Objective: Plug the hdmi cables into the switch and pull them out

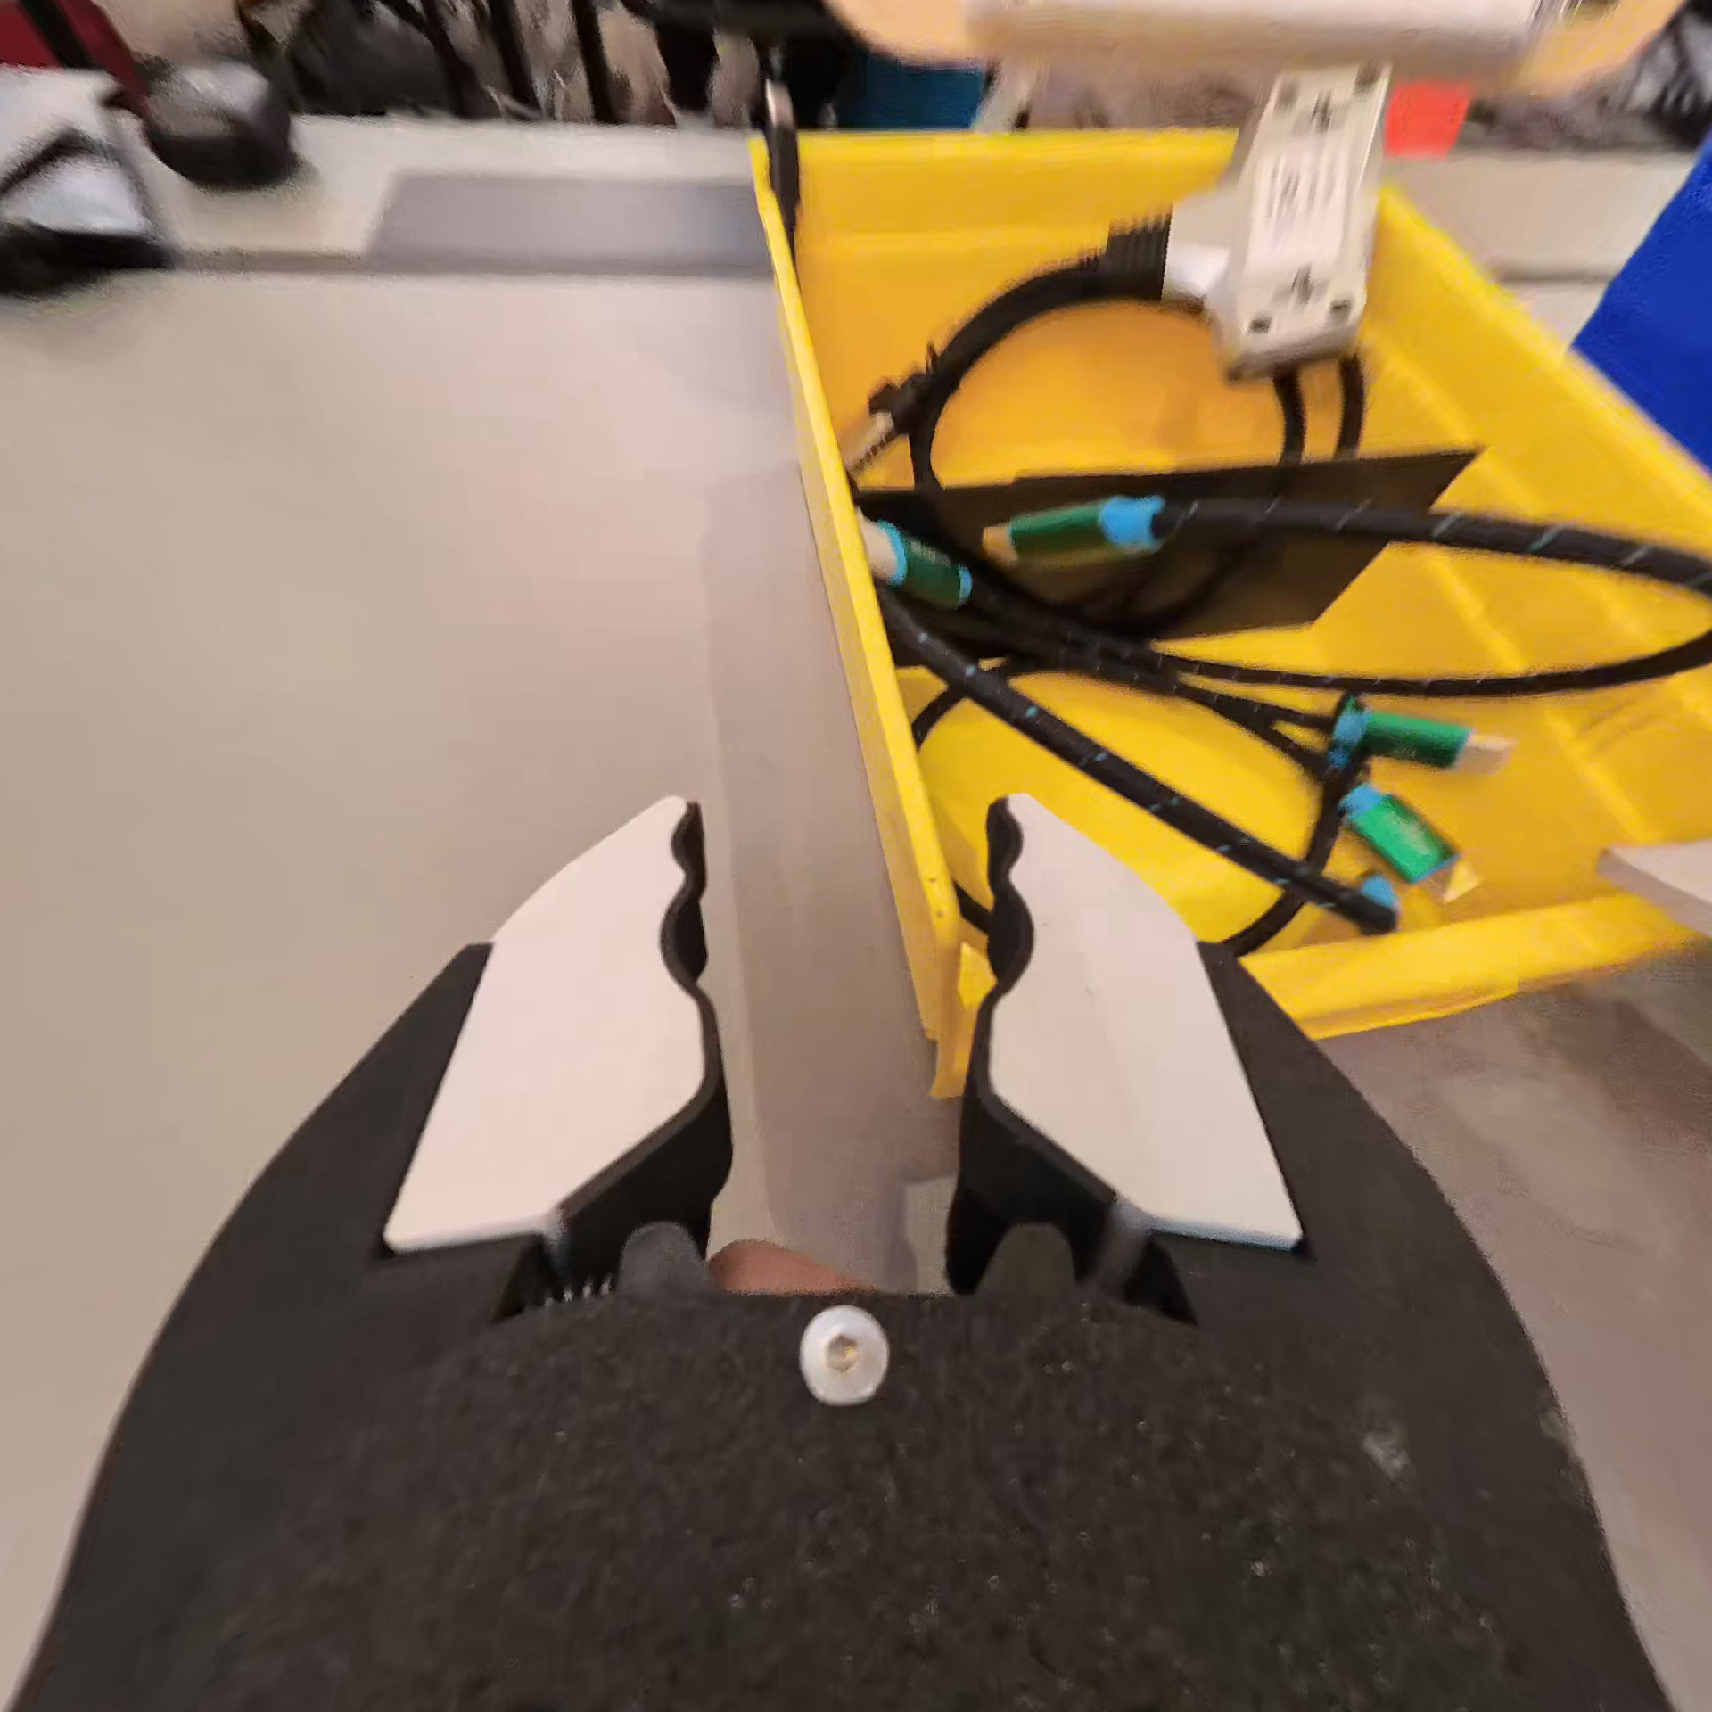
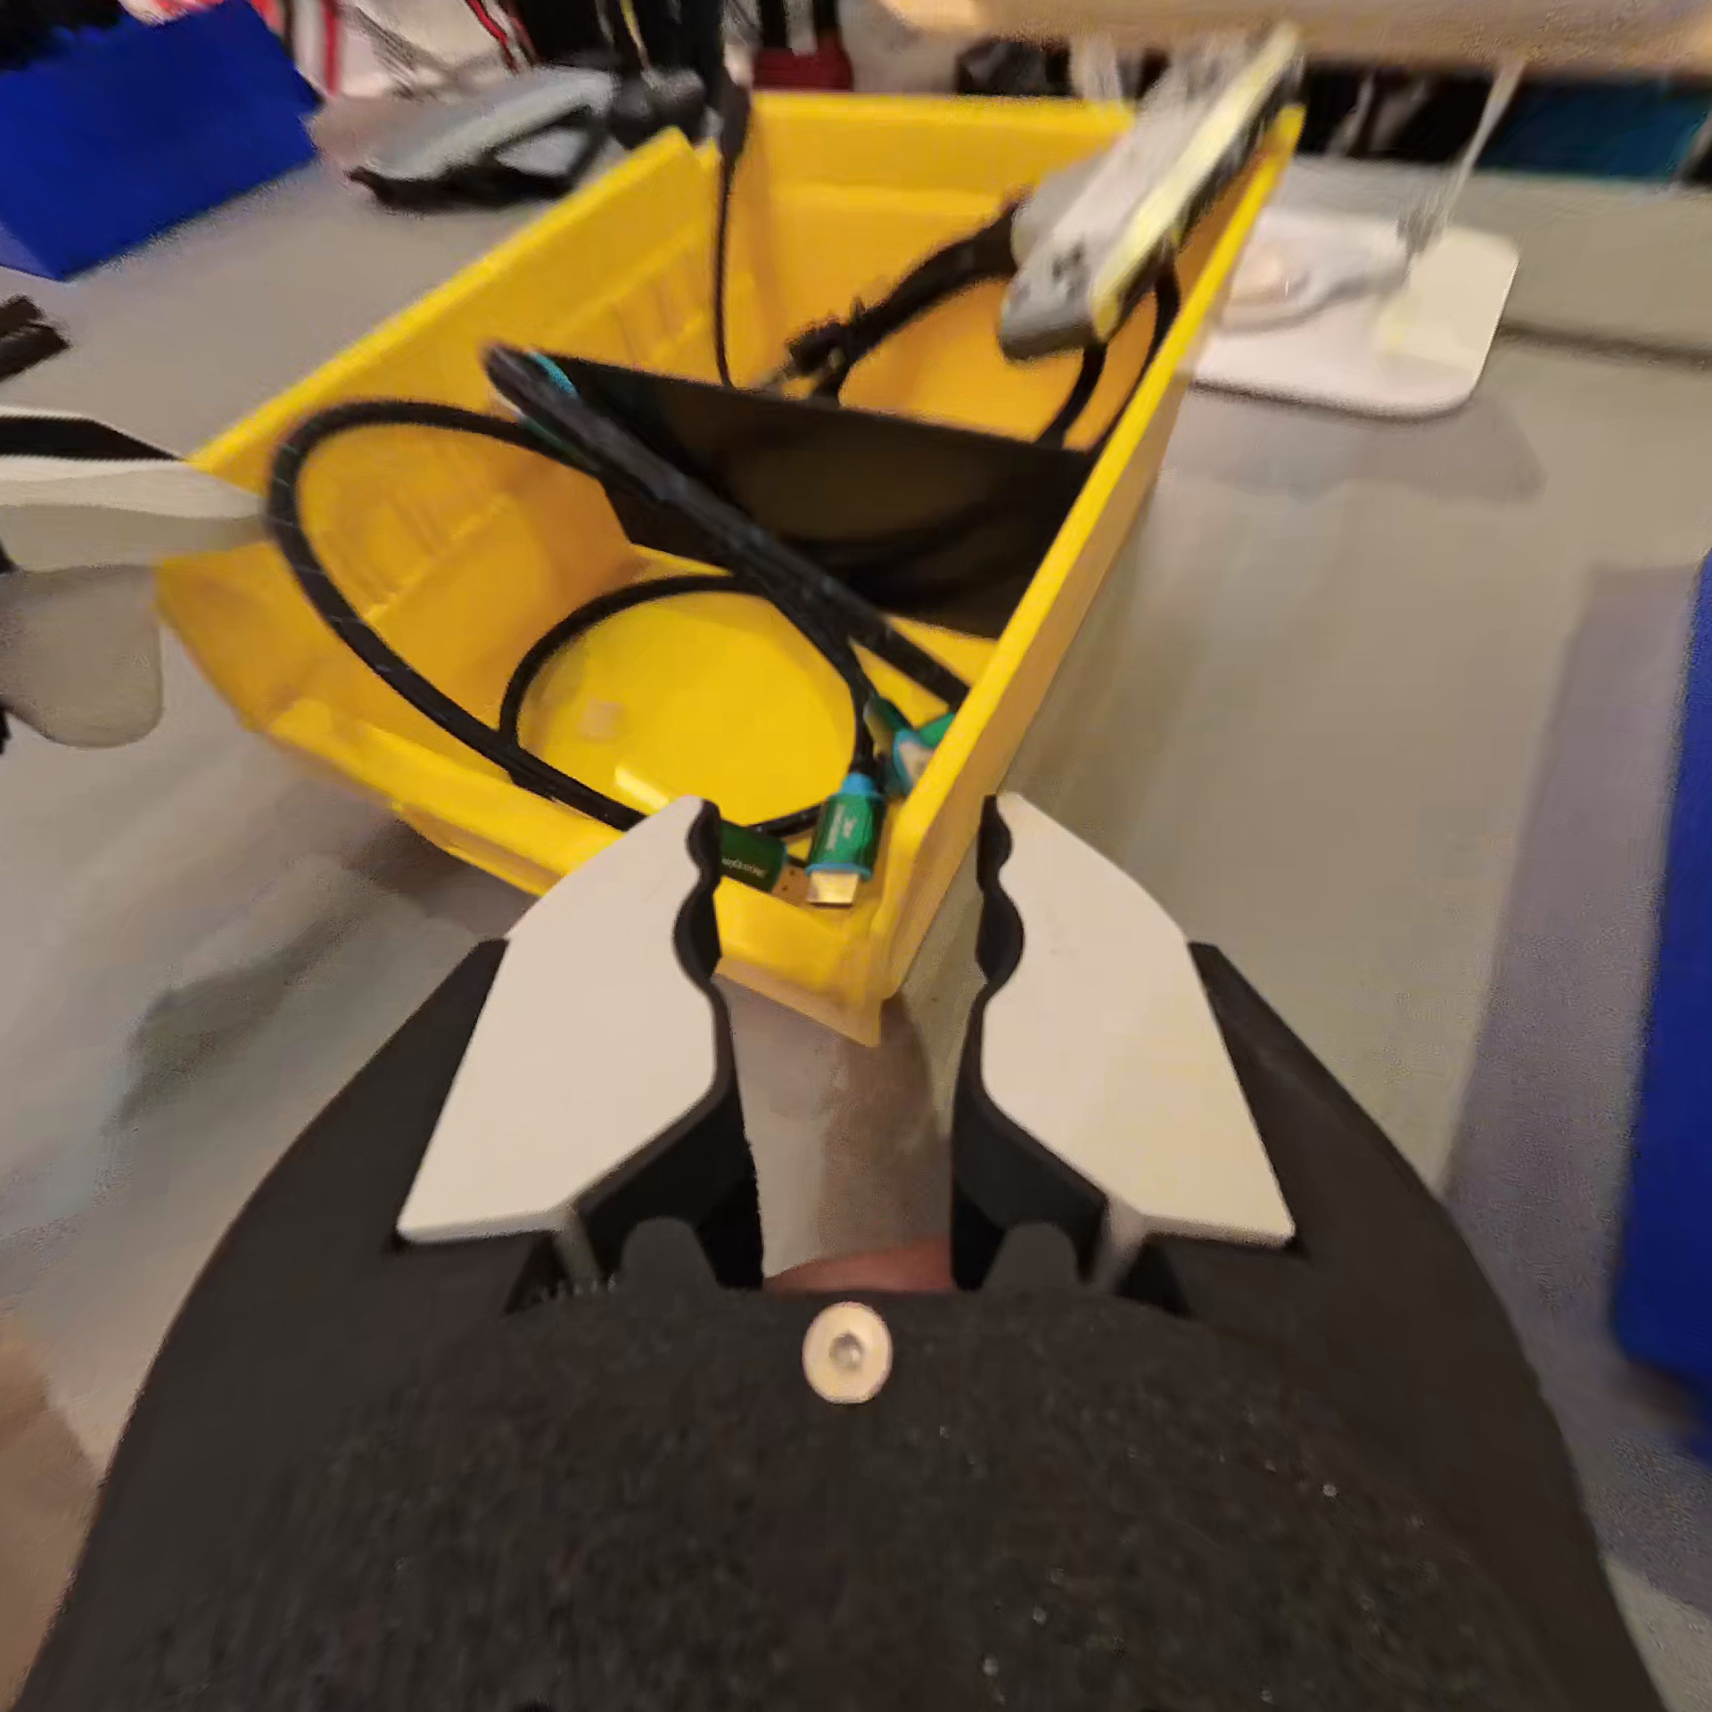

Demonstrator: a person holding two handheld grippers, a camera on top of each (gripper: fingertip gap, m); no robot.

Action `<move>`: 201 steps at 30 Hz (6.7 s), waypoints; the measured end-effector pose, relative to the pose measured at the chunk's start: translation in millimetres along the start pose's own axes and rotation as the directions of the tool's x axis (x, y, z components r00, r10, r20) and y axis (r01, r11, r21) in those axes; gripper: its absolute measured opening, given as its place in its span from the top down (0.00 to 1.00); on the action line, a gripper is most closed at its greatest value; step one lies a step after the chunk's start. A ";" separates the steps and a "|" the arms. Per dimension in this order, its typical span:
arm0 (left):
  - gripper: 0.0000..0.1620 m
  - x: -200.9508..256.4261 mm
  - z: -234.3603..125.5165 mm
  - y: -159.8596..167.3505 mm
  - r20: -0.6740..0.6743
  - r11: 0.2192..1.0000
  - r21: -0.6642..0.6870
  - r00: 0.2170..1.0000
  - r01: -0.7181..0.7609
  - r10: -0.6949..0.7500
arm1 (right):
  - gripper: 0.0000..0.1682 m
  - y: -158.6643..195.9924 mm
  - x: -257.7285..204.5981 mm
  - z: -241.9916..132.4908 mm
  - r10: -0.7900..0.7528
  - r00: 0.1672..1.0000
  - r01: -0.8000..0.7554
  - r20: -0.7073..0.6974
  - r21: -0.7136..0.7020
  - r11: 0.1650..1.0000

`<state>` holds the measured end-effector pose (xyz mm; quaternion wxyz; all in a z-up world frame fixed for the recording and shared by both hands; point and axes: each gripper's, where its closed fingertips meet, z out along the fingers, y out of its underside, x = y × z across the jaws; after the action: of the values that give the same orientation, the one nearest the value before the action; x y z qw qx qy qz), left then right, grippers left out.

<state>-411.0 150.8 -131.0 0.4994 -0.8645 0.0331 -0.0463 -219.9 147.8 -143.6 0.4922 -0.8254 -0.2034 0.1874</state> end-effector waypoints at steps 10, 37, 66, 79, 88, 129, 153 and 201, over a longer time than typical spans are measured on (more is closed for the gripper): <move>0.98 -5.0 19.0 12.6 -0.044 0.991 -0.052 0.991 -0.126 0.124 | 0.98 2.1 8.3 14.0 -0.005 0.929 0.008 -0.371 0.006 1.000; 0.80 -269.5 -42.5 -4.3 0.148 0.962 0.096 0.952 0.255 -0.267 | 0.80 -21.2 -211.9 90.2 -0.232 0.933 0.251 0.273 -0.033 0.968; 0.80 -66.0 -43.0 48.8 -0.061 0.971 0.054 0.970 -0.232 0.235 | 0.83 38.9 213.8 -171.4 0.162 0.921 -0.087 -0.354 0.218 0.972; 0.79 -46.4 -55.7 50.9 -0.234 0.990 0.070 0.962 -0.125 0.138 | 0.83 45.6 196.6 -162.4 0.192 0.932 -0.141 -0.307 0.182 0.973; 0.72 17.2 -95.7 50.7 -0.649 0.995 0.096 0.755 -0.036 0.090 | 0.83 48.7 183.2 -150.4 0.192 0.945 -0.156 -0.264 0.152 0.976; 0.85 -204.9 131.1 -213.2 -0.136 0.446 0.106 0.432 -0.889 0.892 | 0.84 53.6 163.9 -129.0 0.130 0.969 -0.116 -0.209 0.076 0.990; 0.85 80.9 -20.7 -185.5 0.074 0.693 0.547 0.852 -0.469 0.518 | 0.79 -16.9 63.7 -147.7 -0.071 0.997 0.063 0.006 0.394 0.917; 0.86 165.9 -12.8 -58.4 -0.204 0.788 0.603 0.930 -0.127 0.306 | 0.88 -123.3 -56.2 -55.6 -0.312 0.938 0.162 0.151 0.604 0.780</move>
<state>-247.0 151.7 -66.2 0.7300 -0.6448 0.1905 -0.1226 -257.9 130.9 -3.2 0.7122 -0.5725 -0.2978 0.2763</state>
